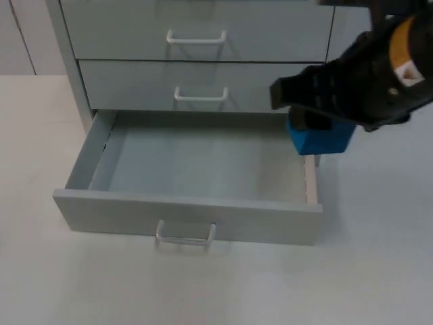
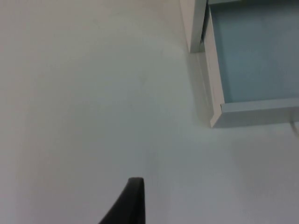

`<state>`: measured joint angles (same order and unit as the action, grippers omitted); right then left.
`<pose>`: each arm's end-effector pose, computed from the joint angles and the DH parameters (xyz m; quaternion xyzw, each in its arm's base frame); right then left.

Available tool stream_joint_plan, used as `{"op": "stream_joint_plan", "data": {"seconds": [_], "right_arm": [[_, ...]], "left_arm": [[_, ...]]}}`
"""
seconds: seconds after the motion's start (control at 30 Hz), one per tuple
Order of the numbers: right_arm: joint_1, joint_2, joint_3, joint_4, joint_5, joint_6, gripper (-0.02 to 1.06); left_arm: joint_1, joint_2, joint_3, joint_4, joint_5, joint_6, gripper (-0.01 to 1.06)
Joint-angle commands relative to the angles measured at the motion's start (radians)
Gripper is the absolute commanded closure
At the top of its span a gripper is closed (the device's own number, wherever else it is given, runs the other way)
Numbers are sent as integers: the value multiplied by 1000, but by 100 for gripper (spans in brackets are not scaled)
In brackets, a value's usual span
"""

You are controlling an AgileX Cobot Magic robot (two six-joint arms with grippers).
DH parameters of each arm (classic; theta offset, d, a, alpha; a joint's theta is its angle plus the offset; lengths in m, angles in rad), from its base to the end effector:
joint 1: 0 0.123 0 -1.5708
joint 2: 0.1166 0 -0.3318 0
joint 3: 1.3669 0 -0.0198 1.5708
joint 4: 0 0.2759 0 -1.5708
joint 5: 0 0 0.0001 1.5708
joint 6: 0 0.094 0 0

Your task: Open the drawer with the left hand, place the block into the drawer with the right hand, then close the drawer with the left hand.

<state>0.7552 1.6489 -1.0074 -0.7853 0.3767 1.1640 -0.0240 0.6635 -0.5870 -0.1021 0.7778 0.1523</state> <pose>0.2867 0.2362 0.2533 -0.1094 0.9183 0.0971 0.3678 0.1072 -0.0093 0.3142 0.0615 0.9173 -0.0220 0.3929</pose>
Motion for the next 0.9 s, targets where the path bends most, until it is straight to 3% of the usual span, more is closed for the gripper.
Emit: {"op": "stream_joint_plan", "data": {"seconds": [0.0, 0.2, 0.5, 0.7, 0.77, 0.83, 0.87], "right_arm": [[34, 69, -64, -138, 21, 137, 105], [72, 256, -233, -267, 55, 271, 105], [76, 535, -452, -314, 51, 331, 105], [76, 634, -516, -316, 62, 350, 104], [76, 654, -518, -316, 60, 357, 98], [76, 662, -518, -327, 60, 357, 86], [76, 662, -518, -327, 60, 357, 86]], "left_arm": [[3, -7, 6, -2, 1, 1, 0], [3, -7, 6, -2, 1, 1, 0], [3, -7, 6, -2, 1, 1, 0], [3, -7, 6, -4, -3, 1, 0], [3, -7, 6, -4, -3, 1, 0], [3, -7, 6, -4, -1, 1, 0], [3, -7, 6, -4, -1, 1, 0]]}}
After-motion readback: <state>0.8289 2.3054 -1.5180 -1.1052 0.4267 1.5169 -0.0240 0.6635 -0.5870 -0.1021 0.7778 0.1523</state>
